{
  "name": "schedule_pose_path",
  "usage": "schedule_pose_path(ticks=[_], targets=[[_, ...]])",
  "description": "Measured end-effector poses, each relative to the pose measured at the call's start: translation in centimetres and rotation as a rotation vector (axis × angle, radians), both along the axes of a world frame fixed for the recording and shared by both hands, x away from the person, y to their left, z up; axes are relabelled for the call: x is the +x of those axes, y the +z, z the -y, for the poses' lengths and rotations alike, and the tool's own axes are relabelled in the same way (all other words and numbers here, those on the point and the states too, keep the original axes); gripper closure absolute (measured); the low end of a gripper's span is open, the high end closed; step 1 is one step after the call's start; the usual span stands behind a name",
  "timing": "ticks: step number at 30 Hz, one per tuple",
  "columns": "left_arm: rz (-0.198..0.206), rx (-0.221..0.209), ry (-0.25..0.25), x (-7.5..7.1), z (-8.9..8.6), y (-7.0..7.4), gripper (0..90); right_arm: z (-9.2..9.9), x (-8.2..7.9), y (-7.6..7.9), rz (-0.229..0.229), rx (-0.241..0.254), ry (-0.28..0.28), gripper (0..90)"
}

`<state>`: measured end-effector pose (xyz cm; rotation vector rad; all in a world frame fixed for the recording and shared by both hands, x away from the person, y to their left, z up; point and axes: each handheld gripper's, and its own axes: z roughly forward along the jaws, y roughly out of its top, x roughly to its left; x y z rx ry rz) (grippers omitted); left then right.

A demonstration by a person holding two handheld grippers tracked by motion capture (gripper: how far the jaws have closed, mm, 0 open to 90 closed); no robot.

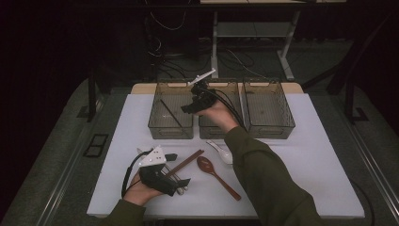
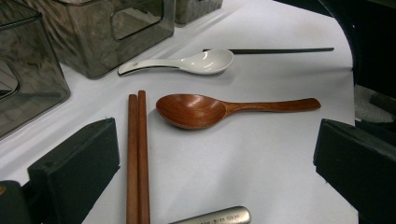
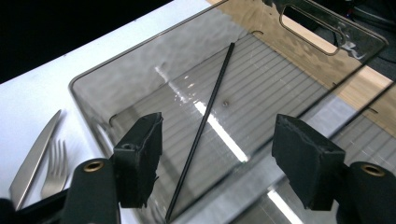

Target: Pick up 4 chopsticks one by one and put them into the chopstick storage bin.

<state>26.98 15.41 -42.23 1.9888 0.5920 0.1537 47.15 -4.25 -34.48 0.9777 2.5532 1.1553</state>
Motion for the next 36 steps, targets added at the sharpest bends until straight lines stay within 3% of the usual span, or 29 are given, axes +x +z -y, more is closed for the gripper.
schedule_pose_path(ticks=[13, 31, 36], targets=[[0.003, 0.008, 0.003, 0.0, 0.0, 0.0, 0.0, 4.2, -2.4, 1.2, 0.018, 0.016, 0.025, 31.9], [-0.001, 0.011, 0.008, 0.0, 0.1, -0.1, 0.0, 9.0, -6.2, 0.2, 0.031, 0.032, 0.067, 32.0], [-0.003, 0.011, 0.008, 0.0, 0.1, -0.1, 0.0, 10.5, -7.1, 0.2, 0.032, 0.069, 0.069, 31.9]])
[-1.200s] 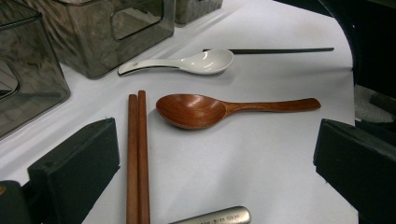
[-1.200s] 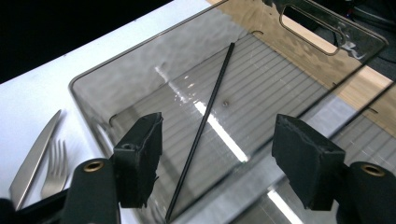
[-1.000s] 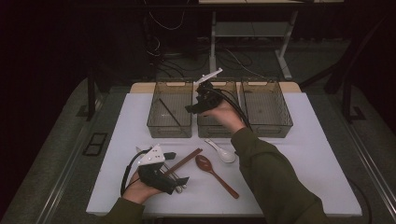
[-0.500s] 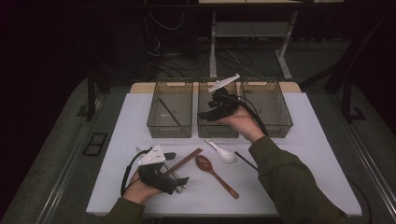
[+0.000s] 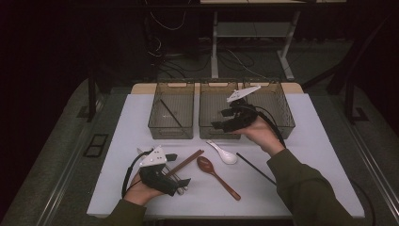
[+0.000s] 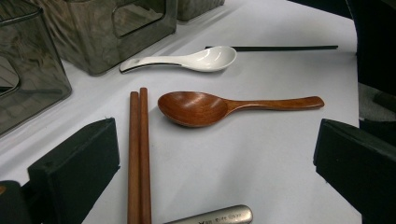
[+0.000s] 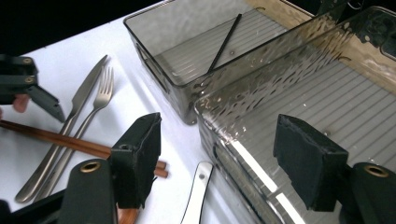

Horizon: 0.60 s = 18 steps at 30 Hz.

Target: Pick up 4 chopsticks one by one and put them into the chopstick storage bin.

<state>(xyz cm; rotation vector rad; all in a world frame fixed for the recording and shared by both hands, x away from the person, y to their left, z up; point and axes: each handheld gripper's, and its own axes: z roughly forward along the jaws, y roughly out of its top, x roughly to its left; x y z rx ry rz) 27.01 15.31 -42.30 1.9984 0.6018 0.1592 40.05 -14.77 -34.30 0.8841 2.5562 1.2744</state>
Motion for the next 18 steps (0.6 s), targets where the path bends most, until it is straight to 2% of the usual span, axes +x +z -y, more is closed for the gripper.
schedule_pose_path(ticks=[10, 18], targets=[[-0.001, -0.001, 0.001, 0.0, 0.1, 0.0, 0.0, 3.3, -1.9, -0.6, 0.0, 0.041, -0.003, 31.0], [-0.001, 0.001, 0.001, 0.0, 0.2, 0.0, 0.0, 5.8, -3.6, -1.4, 0.017, 0.054, -0.019, 30.5]])
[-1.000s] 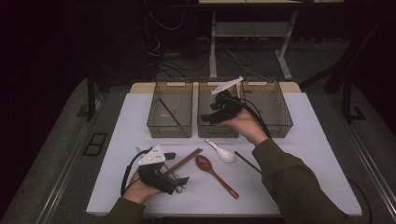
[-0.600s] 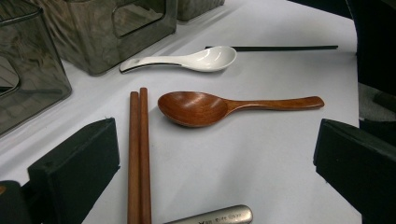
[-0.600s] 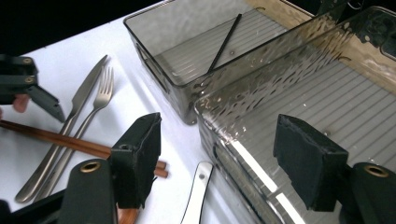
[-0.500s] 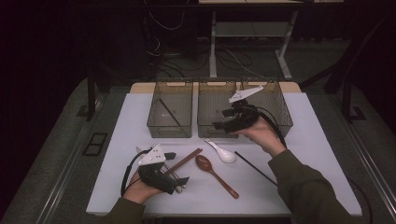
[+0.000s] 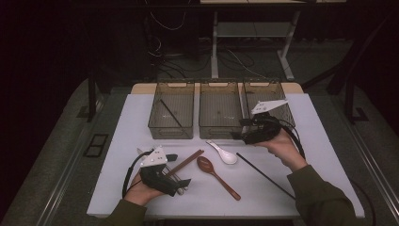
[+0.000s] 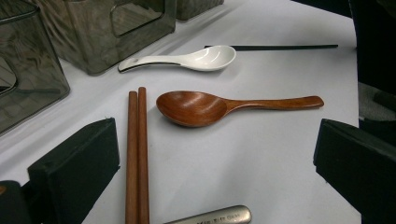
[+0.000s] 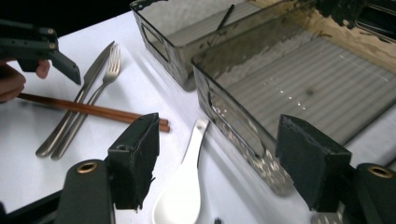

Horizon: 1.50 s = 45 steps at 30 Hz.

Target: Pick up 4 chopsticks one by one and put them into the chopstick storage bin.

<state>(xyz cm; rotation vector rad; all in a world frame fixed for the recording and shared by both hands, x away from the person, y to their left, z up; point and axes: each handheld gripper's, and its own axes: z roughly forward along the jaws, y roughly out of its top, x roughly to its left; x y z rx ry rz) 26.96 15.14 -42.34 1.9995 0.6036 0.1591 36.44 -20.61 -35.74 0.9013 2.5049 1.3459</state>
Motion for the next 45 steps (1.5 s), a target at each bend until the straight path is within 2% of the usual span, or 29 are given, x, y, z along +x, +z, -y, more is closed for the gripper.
schedule_pose_path(ticks=[9, 17, 23, 32, 36, 45], targets=[[-0.001, 0.001, 0.002, 0.0, 0.0, 0.0, 0.0, 2.3, -2.2, -1.4, -0.006, 0.027, -0.018, 30.4], [0.002, 0.007, -0.005, -0.1, 0.0, 0.1, 0.0, 4.7, -4.0, -3.0, -0.038, 0.007, -0.033, 30.5], [0.003, 0.005, -0.005, -0.1, 0.1, 0.0, 0.0, 6.1, -5.4, -3.7, -0.051, -0.007, -0.044, 33.0], [0.003, 0.004, -0.003, -0.2, 0.1, 0.1, 0.0, 7.3, -7.0, -4.7, -0.073, -0.039, -0.056, 38.3], [0.005, 0.001, -0.006, -0.2, 0.0, 0.1, 0.0, 7.9, -7.6, -5.2, -0.089, -0.027, -0.079, 39.5], [0.008, 0.008, -0.004, -0.2, 0.1, 0.2, 0.0, 9.1, -9.2, -6.0, -0.099, -0.041, -0.101, 43.4]])
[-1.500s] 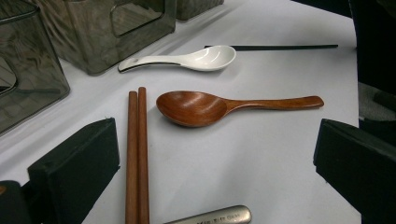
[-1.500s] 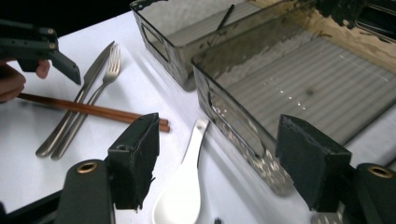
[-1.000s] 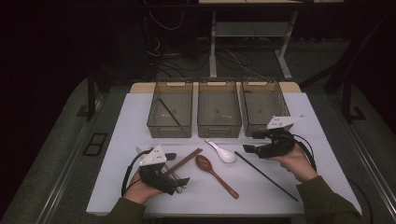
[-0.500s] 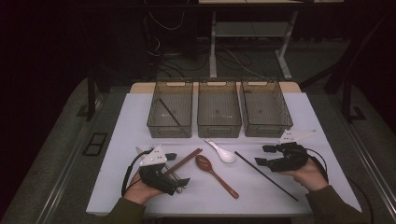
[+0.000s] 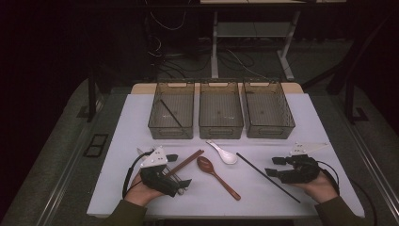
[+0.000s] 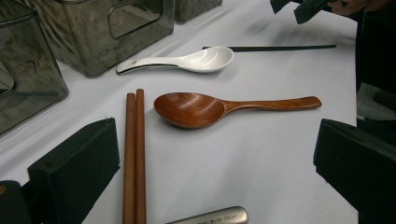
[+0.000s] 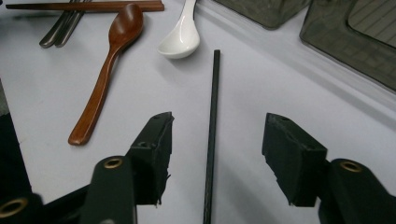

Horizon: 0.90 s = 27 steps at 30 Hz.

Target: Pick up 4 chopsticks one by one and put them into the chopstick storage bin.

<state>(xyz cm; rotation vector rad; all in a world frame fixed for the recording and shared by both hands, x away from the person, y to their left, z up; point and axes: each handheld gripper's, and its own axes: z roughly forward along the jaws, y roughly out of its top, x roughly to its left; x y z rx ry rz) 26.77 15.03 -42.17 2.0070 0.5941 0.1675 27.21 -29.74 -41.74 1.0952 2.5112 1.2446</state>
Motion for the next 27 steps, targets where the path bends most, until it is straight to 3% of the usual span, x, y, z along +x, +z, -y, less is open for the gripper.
schedule_pose_path(ticks=[6, 12, 17, 25, 27], targets=[[-0.002, 0.001, 0.002, 0.0, 0.0, 0.0, 0.0, 0.5, -1.1, -0.4, -0.009, -0.017, -0.021, 56.7], [-0.004, 0.002, 0.002, 0.0, 0.0, -0.1, 0.0, 0.1, -1.1, -1.0, -0.02, -0.065, -0.004, 67.5], [-0.003, 0.004, 0.0, 0.0, 0.0, -0.1, 0.0, -0.6, -0.9, -1.8, -0.04, -0.105, 0.005, 73.1], [-0.005, 0.007, -0.001, 0.1, 0.1, -0.2, 0.0, -1.6, -0.3, -2.4, -0.041, -0.131, 0.012, 78.7], [-0.006, 0.009, 0.0, 0.1, 0.0, -0.1, 0.0, -1.8, -0.2, -2.5, -0.035, -0.16, 0.014, 79.9]])
